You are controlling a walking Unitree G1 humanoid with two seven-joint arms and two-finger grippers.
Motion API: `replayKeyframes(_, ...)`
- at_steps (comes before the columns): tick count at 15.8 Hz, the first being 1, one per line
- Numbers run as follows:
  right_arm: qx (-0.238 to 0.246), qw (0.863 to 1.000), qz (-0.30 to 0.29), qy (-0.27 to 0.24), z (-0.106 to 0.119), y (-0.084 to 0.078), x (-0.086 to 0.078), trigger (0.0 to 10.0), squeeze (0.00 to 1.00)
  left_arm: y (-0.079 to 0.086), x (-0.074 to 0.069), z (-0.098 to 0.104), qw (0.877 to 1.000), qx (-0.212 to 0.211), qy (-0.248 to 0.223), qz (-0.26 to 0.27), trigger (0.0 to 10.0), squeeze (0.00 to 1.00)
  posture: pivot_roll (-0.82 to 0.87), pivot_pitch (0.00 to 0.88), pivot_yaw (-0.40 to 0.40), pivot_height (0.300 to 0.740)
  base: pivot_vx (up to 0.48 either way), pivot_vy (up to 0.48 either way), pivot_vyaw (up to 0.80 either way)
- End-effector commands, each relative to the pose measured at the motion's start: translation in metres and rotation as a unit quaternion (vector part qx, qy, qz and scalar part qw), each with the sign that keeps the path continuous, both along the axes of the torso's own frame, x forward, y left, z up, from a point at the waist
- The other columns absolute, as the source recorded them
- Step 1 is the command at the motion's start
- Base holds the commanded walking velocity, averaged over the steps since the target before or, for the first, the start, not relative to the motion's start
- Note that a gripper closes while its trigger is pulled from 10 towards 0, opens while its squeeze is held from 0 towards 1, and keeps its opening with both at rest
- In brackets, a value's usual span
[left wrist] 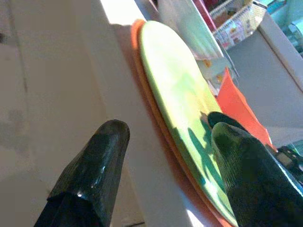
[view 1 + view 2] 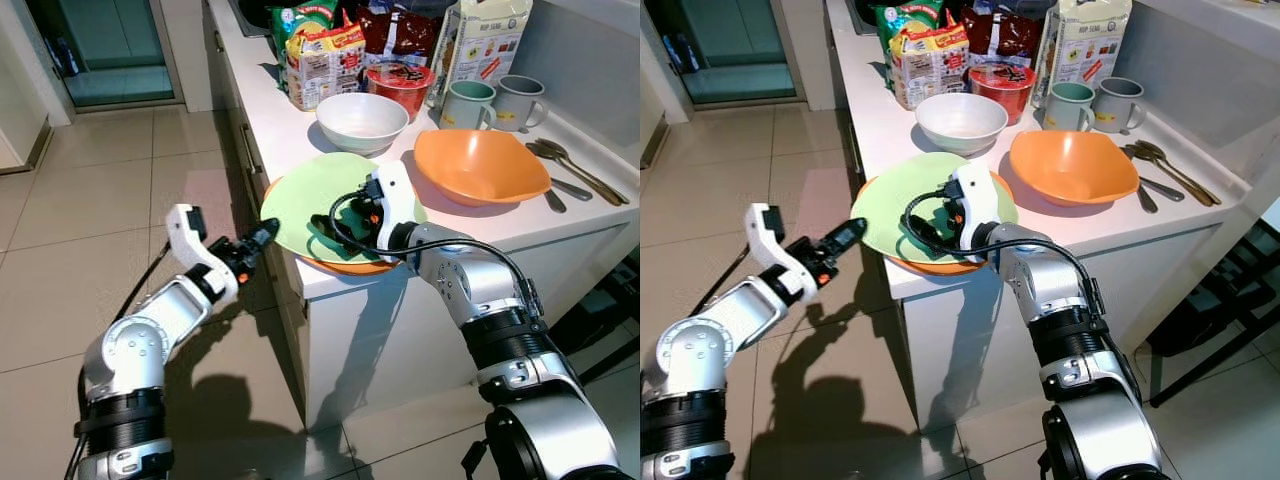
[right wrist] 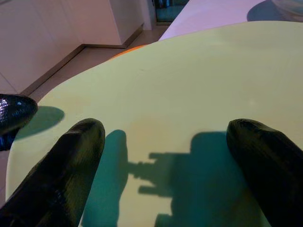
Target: Setting the table
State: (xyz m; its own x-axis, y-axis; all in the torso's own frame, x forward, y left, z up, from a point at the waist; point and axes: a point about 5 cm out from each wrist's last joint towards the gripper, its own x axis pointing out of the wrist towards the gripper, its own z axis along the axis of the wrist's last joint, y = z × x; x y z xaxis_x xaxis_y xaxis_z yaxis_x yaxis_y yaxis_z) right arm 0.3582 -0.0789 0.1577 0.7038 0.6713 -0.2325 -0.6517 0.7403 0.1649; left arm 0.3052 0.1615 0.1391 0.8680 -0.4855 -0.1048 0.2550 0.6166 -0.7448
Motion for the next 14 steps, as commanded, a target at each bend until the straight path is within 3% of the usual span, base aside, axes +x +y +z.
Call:
replayKeyframes(1, -0.003, 1.0, 0.009, -0.01, 0.0067, 0.0023, 0.0008, 10.0, 0.0, -0.0053, 0.0029, 0.0078, 1.0, 0.0, -0.016, -0.014, 10.0, 0.0, 0.02, 0.0, -0.016, 0.74, 0.0, 0.0, 0.0)
replayKeyframes(5, -0.004, 1.0, 0.009, -0.009, 0.0056, 0.0015, 0.0003, 10.0, 0.0, -0.0047, 0.0059, 0.0103, 1.0, -0.005, -0.02, -0.011, 10.0, 0.0, 0.02, 0.0, -0.013, 0.74, 0.0, 0.0, 0.0)
replayKeyframes(6, -0.004, 1.0, 0.009, -0.008, 0.0055, 0.0012, 0.0002, 10.0, 0.0, -0.004, 0.0057, 0.0102, 1.0, -0.006, -0.02, -0.01, 8.1, 0.0, 0.02, 0.0, -0.013, 0.74, 0.0, 0.0, 0.0)
replayKeyframes(7, -0.004, 1.0, 0.009, -0.008, 0.0054, 0.0012, 0.0002, 10.0, 0.0, -0.0032, 0.0056, 0.0099, 1.0, -0.007, -0.019, -0.008, 5.2, 0.0, 0.02, 0.0, -0.013, 0.74, 0.0, 0.0, 0.0)
replayKeyframes(8, -0.004, 1.0, 0.009, -0.008, 0.0053, 0.0012, 0.0002, 10.0, 0.0, -0.0027, 0.0054, 0.0093, 1.0, -0.008, -0.018, -0.007, 3.0, 0.0, 0.02, 0.0, -0.013, 0.74, 0.0, 0.0, 0.0)
replayKeyframes(9, -0.004, 1.0, 0.009, -0.008, 0.0052, 0.0013, 0.0001, 10.0, 0.0, -0.0029, 0.0049, 0.0094, 1.0, -0.009, -0.018, -0.008, 0.0, 0.0, 0.02, 0.0, -0.013, 0.74, 0.0, 0.0, 0.0)
replayKeyframes(14, -0.006, 1.0, 0.009, -0.007, 0.0049, 0.0011, 0.0, 10.0, 0.0, -0.0055, 0.0021, 0.0099, 1.0, -0.016, -0.019, -0.018, 0.0, 0.0, 0.02, 0.0, -0.015, 0.74, 0.0, 0.0, 0.0)
